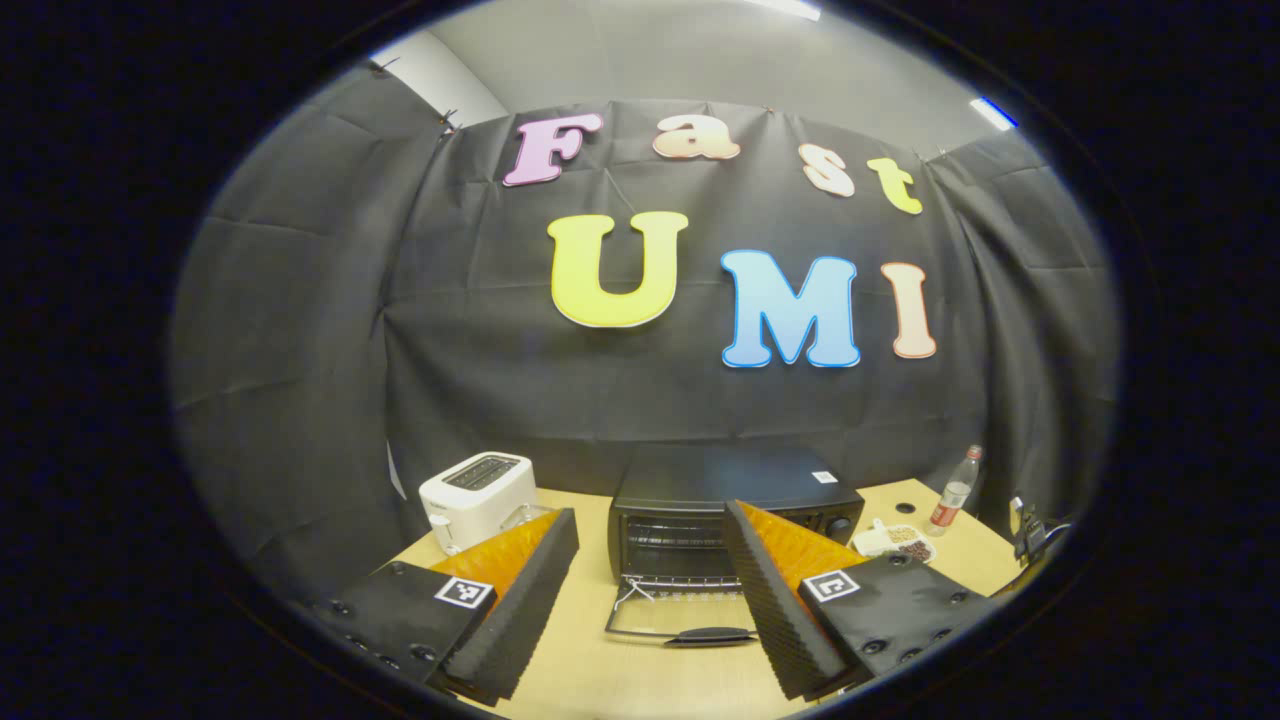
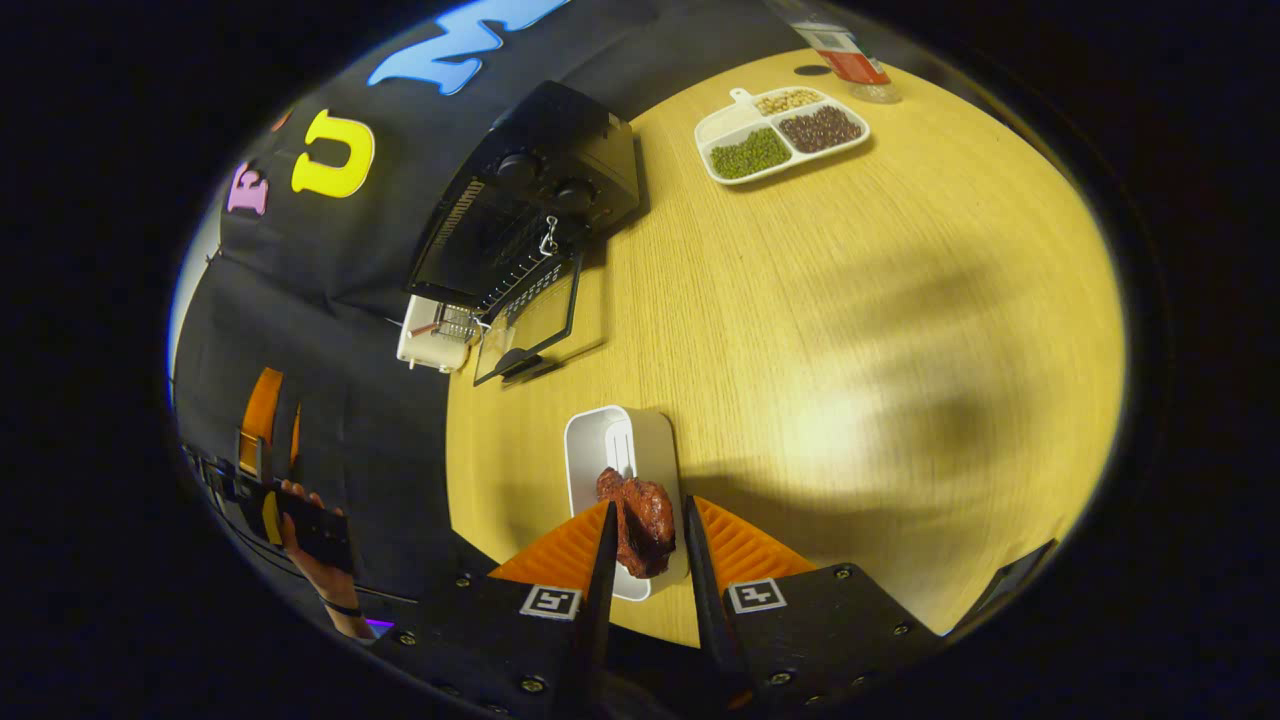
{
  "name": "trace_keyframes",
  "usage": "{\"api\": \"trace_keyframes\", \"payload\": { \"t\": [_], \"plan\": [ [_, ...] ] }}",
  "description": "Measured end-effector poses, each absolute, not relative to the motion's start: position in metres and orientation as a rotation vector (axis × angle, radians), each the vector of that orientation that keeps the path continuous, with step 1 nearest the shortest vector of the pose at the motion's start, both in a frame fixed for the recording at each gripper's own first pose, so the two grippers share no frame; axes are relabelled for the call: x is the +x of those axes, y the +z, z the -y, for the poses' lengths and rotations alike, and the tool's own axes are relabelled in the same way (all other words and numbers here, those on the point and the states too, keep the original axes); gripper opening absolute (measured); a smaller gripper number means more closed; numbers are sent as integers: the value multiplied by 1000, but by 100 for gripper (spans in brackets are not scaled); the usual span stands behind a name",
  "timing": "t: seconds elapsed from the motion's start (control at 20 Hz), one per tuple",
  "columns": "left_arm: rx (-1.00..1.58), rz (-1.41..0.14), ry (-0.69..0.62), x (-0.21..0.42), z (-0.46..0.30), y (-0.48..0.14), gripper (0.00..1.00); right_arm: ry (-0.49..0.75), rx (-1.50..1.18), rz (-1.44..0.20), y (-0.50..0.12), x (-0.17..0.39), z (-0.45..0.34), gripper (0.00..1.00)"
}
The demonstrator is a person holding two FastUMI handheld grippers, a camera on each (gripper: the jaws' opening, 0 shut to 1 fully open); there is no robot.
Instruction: Open the electric oven with the left hand, put the food in, and close the electric oven.
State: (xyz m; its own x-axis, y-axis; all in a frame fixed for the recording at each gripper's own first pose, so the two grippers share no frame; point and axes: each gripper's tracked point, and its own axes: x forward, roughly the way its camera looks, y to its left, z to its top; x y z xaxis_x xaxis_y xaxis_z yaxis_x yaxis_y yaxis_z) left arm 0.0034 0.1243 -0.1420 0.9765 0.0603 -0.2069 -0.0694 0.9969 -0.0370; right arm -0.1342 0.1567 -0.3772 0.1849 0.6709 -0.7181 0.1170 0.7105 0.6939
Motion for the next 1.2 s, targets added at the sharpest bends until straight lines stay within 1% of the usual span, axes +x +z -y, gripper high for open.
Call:
{"api": "trace_keyframes", "payload": {
  "t": [0.05, 0.1, 0.15, 0.2, 0.25, 0.4, 0.45, 0.5, 0.55, 0.6, 0.7, 0.75, 0.8, 0.85, 0.9, 0.95, 1.0, 1.05, 1.1, 1.15, 1.2],
  "plan": [
    [-44, -212, 66, 2, -124, -143, 100, 430, 753, -1348, -373, -131, -155, 15],
    [-43, -214, 69, 1, -125, -143, 100, 431, 754, -1342, -379, -134, -163, 15],
    [-46, -216, 72, 1, -126, -145, 97, 438, 755, -1334, -378, -133, -165, 15],
    [-52, -219, 71, 0, -126, -146, 97, 445, 767, -1327, -375, -134, -168, 15],
    [-55, -221, 69, -1, -128, -148, 92, 447, 798, -1316, -371, -132, -170, 14],
    [-55, -223, 68, -4, -129, -147, 92, 438, 919, -1267, -355, -123, -179, 14],
    [-59, -223, 64, -5, -128, -147, 97, 438, 938, -1254, -352, -119, -182, 14],
    [-60, -222, 61, -5, -128, -146, 92, 443, 942, -1246, -350, -118, -185, 14],
    [-58, -222, 57, -5, -128, -148, 92, 445, 924, -1247, -352, -118, -188, 14],
    [-56, -226, 52, -5, -128, -148, 100, 444, 910, -1247, -355, -118, -190, 14],
    [-53, -231, 44, -6, -129, -150, 97, 442, 905, -1245, -357, -115, -194, 15],
    [-51, -231, 43, -6, -130, -151, 96, 437, 881, -1269, -362, -119, -195, 15],
    [-50, -231, 42, -8, -132, -151, 100, 439, 862, -1299, -366, -126, -197, 15],
    [-51, -233, 40, -8, -133, -152, 92, 436, 845, -1323, -370, -130, -198, 15],
    [-50, -239, 38, -8, -134, -153, 92, 419, 844, -1335, -375, -129, -198, 14],
    [-46, -243, 37, -7, -134, -156, 96, 407, 876, -1333, -377, -126, -204, 15],
    [-40, -245, 38, -8, -137, -155, 100, 396, 909, -1335, -378, -122, -207, 17],
    [-36, -247, 38, -9, -139, -155, 100, 387, 929, -1340, -380, -119, -210, 22],
    [-34, -250, 39, -9, -141, -154, 96, 392, 949, -1331, -379, -119, -213, 23],
    [-32, -254, 42, -10, -143, -156, 92, 400, 955, -1318, -380, -116, -217, 33],
    [-30, -258, 43, -11, -145, -157, 96, 412, 927, -1297, -383, -114, -218, 39]
  ]
}}
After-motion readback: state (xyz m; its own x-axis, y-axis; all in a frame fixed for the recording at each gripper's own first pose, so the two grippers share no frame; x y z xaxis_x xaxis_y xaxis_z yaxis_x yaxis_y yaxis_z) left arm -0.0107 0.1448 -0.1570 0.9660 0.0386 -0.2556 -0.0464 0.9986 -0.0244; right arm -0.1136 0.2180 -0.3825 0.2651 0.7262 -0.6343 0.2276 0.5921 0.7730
